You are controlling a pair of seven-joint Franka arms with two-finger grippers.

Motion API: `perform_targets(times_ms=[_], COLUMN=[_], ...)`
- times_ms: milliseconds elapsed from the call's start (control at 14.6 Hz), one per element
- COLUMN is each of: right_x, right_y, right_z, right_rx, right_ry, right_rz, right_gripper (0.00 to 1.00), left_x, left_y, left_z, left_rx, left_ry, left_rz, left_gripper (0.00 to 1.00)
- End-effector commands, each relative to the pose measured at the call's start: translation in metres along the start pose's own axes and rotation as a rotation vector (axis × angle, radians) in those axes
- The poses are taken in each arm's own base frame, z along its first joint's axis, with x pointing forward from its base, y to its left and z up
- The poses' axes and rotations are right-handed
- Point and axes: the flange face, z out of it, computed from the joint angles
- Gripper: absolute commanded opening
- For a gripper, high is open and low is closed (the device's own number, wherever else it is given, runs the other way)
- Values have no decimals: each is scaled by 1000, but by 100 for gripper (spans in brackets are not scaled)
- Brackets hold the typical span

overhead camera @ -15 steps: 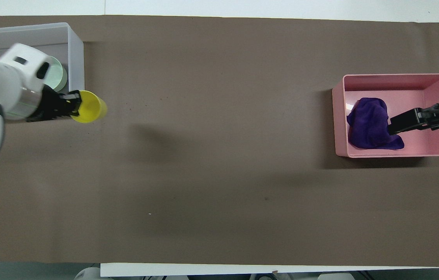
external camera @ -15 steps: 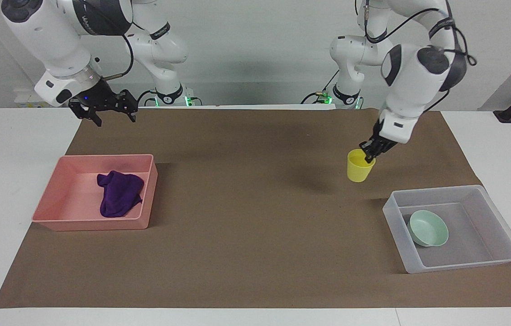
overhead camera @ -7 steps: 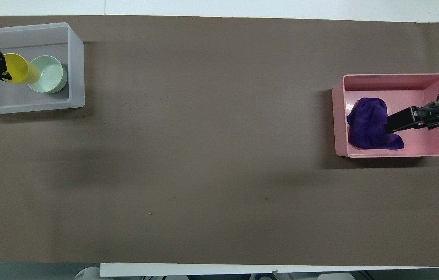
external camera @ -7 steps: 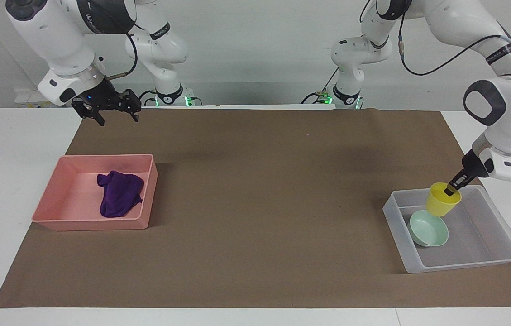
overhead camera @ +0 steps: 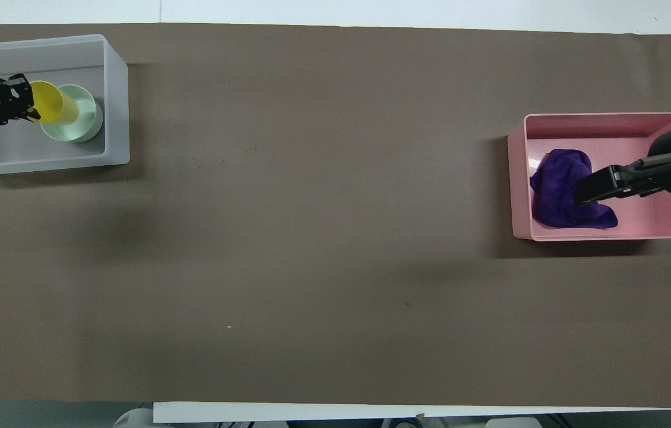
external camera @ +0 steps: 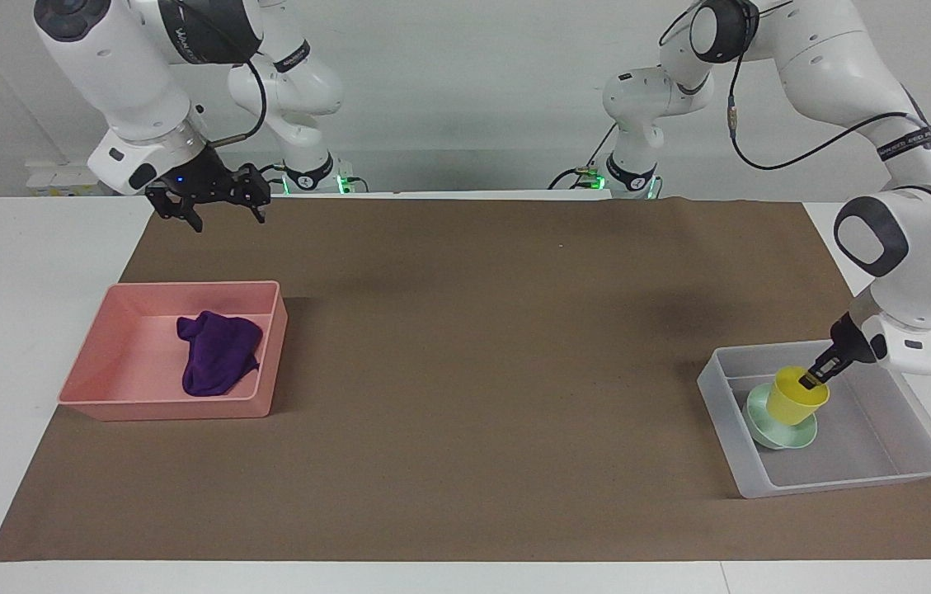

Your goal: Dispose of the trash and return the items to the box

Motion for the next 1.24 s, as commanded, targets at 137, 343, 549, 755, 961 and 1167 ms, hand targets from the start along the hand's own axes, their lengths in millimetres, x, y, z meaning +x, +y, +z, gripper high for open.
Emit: perform_targets(times_ms=[137,343,549,755,961,1167], right_x=[-3,-4,-4,-4,-4,-4], right_y=[2,4,4,4,5,5], right_z=[3,3,4,4,3,4], right_rx=[-10,-11,-11,-11,-11,-10], right_ry=[5,-2,-4,-4,-1,-4], right_rz=[16,21,23,23,24,24], right_gripper=[100,99,99,99,99,99], left_x=[-13,-17,-52,-101,-138,-149], left_y=[-11,8,22,11,7,25], left_z=[29,-44,-123,-193,-241,-241], left_rx=[0,-6,46,62,58,53], left_ry=[-24,4,46,11,-7,-27], left_rz=[-10,32,175,339,453,488], left_gripper=[90,100,100,100,100,100])
